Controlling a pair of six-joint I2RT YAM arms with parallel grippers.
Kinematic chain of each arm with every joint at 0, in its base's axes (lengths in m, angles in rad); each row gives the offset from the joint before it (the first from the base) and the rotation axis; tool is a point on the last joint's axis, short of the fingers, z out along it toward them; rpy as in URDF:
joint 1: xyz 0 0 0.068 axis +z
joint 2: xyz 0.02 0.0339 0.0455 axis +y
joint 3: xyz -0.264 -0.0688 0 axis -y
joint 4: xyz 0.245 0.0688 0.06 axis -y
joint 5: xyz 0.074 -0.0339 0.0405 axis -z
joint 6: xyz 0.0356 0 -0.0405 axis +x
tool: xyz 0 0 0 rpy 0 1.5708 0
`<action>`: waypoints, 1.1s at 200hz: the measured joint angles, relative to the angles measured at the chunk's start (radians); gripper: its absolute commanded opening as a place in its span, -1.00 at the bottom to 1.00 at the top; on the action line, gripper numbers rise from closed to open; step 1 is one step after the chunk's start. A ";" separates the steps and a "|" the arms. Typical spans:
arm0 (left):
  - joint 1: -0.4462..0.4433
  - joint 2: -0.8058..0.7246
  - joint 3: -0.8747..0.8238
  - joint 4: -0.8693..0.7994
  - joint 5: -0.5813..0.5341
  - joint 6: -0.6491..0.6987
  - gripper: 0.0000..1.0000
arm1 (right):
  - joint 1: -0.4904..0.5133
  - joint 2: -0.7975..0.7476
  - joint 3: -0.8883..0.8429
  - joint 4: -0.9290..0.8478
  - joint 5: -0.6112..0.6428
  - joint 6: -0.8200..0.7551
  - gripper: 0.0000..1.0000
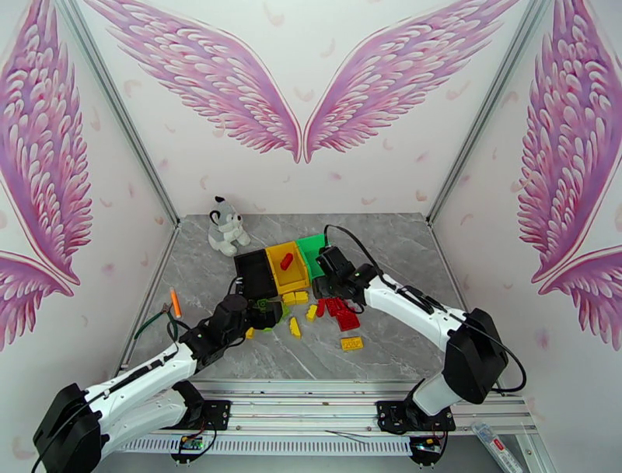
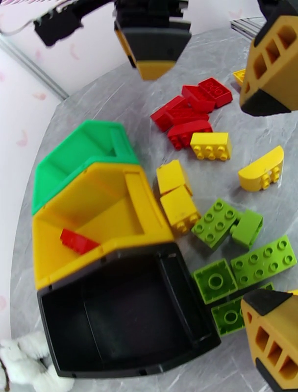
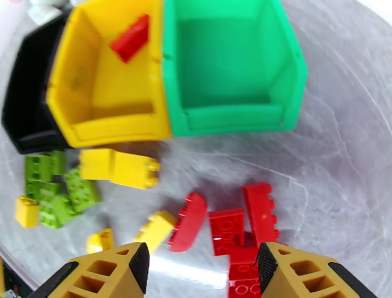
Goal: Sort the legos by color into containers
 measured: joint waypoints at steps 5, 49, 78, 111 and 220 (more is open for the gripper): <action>-0.008 0.006 0.005 0.002 -0.002 0.002 0.97 | -0.006 0.001 -0.013 0.005 0.000 0.002 0.37; -0.039 0.023 0.022 0.014 -0.013 0.014 0.98 | -0.038 0.013 -0.065 0.010 0.000 0.004 0.56; -0.045 0.024 0.022 0.014 -0.017 0.018 0.98 | -0.038 0.012 -0.113 0.014 0.001 0.003 0.67; -0.045 0.023 0.022 0.013 -0.035 0.023 0.97 | -0.055 0.014 -0.138 0.019 -0.001 0.003 0.69; -0.045 -0.022 0.022 0.008 -0.065 0.041 0.98 | -0.133 0.054 -0.221 0.114 -0.112 -0.004 0.55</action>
